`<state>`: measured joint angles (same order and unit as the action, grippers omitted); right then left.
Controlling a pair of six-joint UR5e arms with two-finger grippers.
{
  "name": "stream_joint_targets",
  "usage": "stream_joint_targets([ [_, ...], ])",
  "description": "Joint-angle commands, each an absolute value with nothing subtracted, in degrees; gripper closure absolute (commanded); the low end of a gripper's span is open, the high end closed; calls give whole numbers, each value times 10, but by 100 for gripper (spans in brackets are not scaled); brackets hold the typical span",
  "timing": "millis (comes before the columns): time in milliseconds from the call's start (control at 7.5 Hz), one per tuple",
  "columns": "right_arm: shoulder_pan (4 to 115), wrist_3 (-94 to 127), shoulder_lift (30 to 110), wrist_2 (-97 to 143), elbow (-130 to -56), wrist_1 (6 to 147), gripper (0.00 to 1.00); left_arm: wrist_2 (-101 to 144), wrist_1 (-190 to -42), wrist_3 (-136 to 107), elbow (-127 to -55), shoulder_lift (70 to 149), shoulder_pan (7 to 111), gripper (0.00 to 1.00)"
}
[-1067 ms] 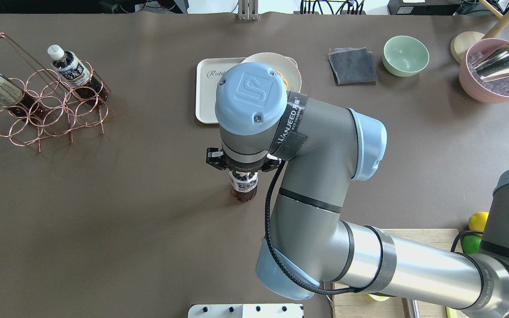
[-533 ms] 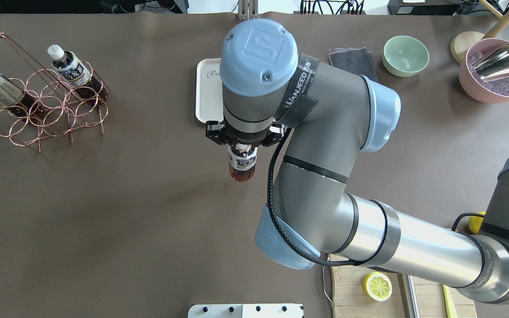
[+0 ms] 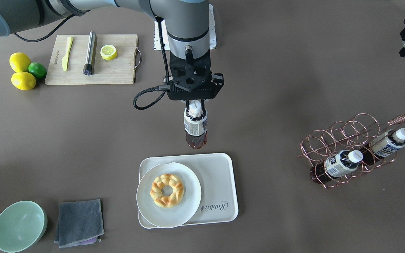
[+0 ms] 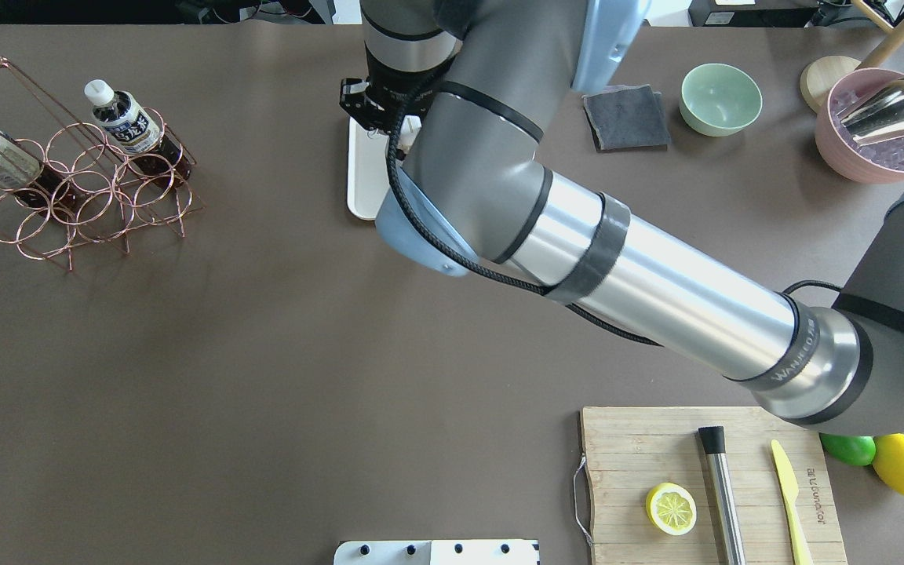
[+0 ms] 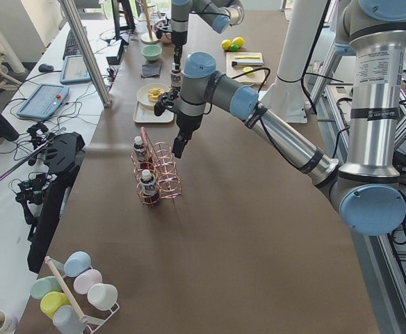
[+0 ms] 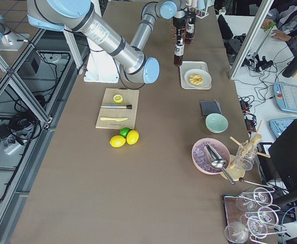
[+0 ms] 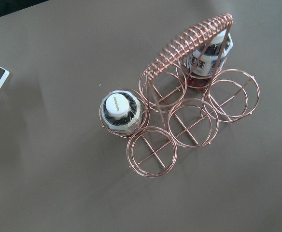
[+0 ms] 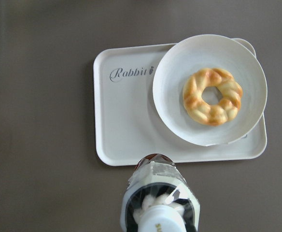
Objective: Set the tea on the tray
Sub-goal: 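Lower the tea bottle with the right gripper onto the tray beside the plate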
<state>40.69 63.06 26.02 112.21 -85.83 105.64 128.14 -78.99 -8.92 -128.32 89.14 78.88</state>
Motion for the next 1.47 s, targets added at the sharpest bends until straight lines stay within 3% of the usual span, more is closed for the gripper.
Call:
stream_joint_targets([
  [0, 444, 627, 154, 1140, -607, 916, 100, 1281, -826, -91, -1292, 853, 788, 3],
  [400, 446, 625, 117, 1141, -490, 840, 100, 1281, -827, -91, -1290, 853, 788, 3],
  [933, 442, 612, 110, 1143, -469, 836, 100, 1282, -827, -91, -1291, 854, 788, 3],
  [1067, 439, 612, 110, 1143, -468, 837, 75, 1282, -828, -91, -1290, 854, 788, 3],
  [1200, 437, 612, 111, 1142, -468, 837, 60, 1282, -827, -91, -1290, 854, 788, 3],
  [1333, 436, 612, 110, 1142, -468, 837, 60, 1281, -828, -91, -1290, 854, 788, 3],
])
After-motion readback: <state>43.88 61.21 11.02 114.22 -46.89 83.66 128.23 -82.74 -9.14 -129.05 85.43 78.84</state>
